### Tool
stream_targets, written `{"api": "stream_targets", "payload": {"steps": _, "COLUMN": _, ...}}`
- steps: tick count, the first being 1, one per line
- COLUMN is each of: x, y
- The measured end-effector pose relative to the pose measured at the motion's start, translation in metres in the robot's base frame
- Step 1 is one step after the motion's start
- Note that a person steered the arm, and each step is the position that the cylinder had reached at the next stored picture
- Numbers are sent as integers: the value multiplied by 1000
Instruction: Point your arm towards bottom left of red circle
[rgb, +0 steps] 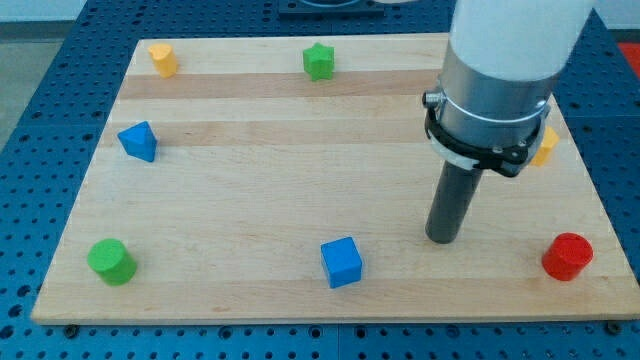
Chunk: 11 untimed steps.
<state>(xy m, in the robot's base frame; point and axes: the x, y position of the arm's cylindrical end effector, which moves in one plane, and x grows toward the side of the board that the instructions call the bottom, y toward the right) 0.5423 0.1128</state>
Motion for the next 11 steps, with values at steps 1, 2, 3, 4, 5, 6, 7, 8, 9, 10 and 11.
{"api": "stream_targets", "payload": {"steps": 1, "x": 21, "y": 1}}
{"api": "stream_targets", "payload": {"steps": 2, "x": 22, "y": 1}}
{"api": "stream_targets", "payload": {"steps": 3, "x": 23, "y": 10}}
{"api": "stream_targets", "payload": {"steps": 4, "x": 23, "y": 22}}
{"api": "stream_targets", "payload": {"steps": 5, "x": 36, "y": 31}}
{"api": "stream_targets", "payload": {"steps": 6, "x": 58, "y": 31}}
{"api": "stream_targets", "payload": {"steps": 7, "x": 77, "y": 31}}
{"api": "stream_targets", "payload": {"steps": 8, "x": 76, "y": 32}}
{"api": "stream_targets", "payload": {"steps": 9, "x": 76, "y": 40}}
{"api": "stream_targets", "payload": {"steps": 10, "x": 76, "y": 46}}
{"api": "stream_targets", "payload": {"steps": 11, "x": 76, "y": 44}}
